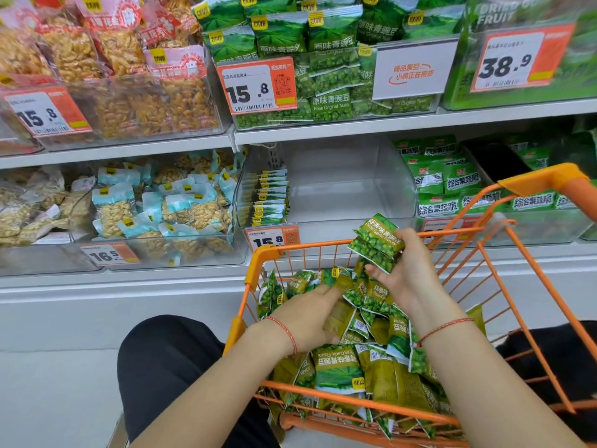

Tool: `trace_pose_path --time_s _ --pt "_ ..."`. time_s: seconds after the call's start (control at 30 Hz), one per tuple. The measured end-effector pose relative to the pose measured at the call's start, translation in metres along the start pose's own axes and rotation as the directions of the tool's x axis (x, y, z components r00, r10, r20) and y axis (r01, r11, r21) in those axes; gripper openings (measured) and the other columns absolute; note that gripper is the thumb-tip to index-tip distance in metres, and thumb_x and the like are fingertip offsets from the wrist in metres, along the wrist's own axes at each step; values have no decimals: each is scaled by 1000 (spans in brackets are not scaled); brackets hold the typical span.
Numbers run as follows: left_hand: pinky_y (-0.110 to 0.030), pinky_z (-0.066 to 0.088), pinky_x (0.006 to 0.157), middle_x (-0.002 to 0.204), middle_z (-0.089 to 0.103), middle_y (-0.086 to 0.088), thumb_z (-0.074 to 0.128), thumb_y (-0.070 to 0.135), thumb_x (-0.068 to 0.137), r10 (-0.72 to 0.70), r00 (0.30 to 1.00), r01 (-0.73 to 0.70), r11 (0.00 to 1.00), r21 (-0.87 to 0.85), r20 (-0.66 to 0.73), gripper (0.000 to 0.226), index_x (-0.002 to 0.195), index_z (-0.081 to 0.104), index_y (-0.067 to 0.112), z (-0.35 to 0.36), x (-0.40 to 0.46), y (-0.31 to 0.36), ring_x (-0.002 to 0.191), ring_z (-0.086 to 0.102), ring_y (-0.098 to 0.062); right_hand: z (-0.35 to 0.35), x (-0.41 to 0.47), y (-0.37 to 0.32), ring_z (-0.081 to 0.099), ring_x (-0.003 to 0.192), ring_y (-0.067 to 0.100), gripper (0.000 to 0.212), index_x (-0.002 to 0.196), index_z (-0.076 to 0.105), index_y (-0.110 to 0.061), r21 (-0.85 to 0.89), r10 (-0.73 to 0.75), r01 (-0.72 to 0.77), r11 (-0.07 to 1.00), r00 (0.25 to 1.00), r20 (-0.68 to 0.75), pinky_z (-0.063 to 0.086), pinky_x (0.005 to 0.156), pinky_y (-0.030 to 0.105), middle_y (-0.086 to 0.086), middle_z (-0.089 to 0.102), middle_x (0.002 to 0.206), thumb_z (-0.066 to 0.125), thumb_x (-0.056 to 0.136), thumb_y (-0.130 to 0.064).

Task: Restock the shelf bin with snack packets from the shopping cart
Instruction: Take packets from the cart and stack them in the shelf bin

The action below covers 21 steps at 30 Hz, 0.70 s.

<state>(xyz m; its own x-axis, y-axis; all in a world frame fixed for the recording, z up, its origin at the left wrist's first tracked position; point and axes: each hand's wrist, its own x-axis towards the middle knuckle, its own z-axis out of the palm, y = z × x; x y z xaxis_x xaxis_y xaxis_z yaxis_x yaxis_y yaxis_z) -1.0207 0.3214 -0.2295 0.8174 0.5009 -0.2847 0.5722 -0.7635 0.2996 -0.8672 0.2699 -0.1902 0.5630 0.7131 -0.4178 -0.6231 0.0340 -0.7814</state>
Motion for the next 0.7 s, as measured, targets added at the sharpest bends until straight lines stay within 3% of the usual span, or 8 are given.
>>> trace_pose_path --time_s 0.2,0.3,0.37,0.43,0.5,0.57,0.63,0.7 --pt "-34 45 97 155 16 5 65 10 84 56 998 -57 997 48 27 80 148 21 23 5 -4 -12 129 41 -22 -1 -2 -2 59 84 18 12 91 53 -17 45 30 -28 999 999 -27 52 66 32 5 60 90 47 99 -23" --pt "-28 47 85 145 32 4 66 13 83 73 996 -73 997 19 -41 70 142 31 23 5 -4 -12 117 49 -20 -1 -2 -2 60 84 18 10 92 53 -17 31 43 -42 999 999 -21 53 68 33 5 61 92 48 98 -22" --pt "-22 45 87 133 47 4 67 18 84 33 997 -45 978 -204 -62 58 136 42 25 -2 -4 -22 112 52 -14 -2 -2 -3 62 85 18 8 93 53 -16 24 50 -50 998 999 -5 53 67 33 6 62 95 49 98 -21" --pt "-24 50 86 118 60 3 63 19 89 -61 990 -17 850 -527 -131 34 121 55 27 -15 -7 -34 102 59 -14 -3 -2 -3 63 86 19 7 96 54 -15 2 55 -55 998 998 11 53 64 32 8 63 99 50 98 -20" --pt "-27 58 73 100 64 -7 53 10 95 -257 952 -9 521 -853 -167 20 112 61 18 -26 -10 -43 85 65 -17 -2 -3 -3 64 92 21 15 109 54 -11 -34 46 -45 998 998 31 55 60 31 11 62 109 51 97 -20" --pt "-23 58 64 90 63 -15 45 1 97 -395 909 -33 251 -968 -133 22 109 62 8 -33 -13 -48 75 66 -17 1 -5 -1 62 97 20 44 136 40 -7 -92 23 -18 996 998 50 57 64 32 15 52 131 54 97 -22" --pt "-21 57 66 86 66 -13 44 -1 97 -412 904 -27 210 -977 -113 23 102 65 9 -34 -14 -48 74 67 -16 2 -7 1 57 101 16 62 148 22 -6 -171 5 5 985 998 55 56 76 36 13 37 146 54 97 -21" --pt "-21 57 67 84 69 -8 45 -2 96 -399 911 -14 220 -975 -103 24 95 66 10 -32 -14 -45 72 68 -14 3 -8 1 47 116 22 64 149 17 -5 -227 -3 15 974 999 51 53 84 39 13 29 151 53 97 -20"
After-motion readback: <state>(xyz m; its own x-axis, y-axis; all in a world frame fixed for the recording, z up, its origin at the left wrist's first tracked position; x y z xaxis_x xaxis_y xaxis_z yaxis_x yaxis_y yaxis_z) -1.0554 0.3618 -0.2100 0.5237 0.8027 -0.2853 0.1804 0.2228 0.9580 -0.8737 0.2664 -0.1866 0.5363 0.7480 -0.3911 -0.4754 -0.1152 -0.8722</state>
